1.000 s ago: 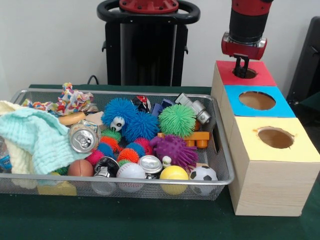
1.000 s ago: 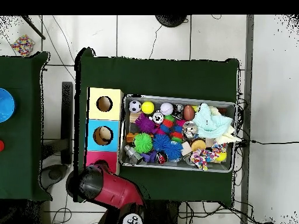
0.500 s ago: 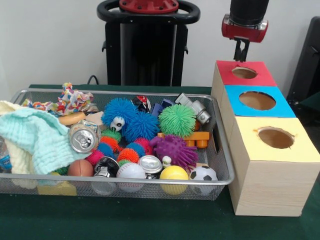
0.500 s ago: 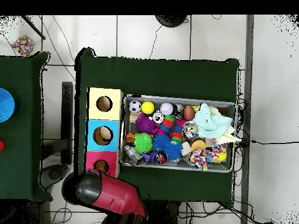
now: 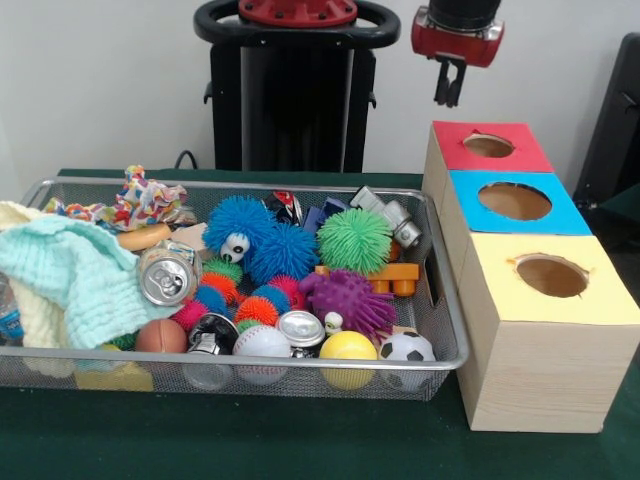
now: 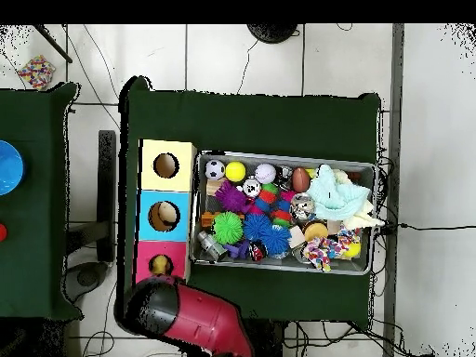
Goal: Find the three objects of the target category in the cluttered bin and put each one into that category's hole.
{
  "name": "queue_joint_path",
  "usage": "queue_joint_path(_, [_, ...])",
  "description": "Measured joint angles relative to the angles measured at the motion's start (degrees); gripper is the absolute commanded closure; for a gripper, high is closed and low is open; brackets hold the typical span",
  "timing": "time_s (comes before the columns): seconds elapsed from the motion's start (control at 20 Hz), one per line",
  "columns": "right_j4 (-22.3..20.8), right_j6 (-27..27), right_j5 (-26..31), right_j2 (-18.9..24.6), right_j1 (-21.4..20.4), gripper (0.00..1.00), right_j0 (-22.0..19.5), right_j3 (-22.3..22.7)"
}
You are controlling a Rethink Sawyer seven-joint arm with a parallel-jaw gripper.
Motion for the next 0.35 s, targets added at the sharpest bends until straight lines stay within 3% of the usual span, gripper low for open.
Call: queue_joint_path(0.35, [-6.0, 0.0, -1.5, -0.7, -0.9, 1.00, -6.4, 0.0])
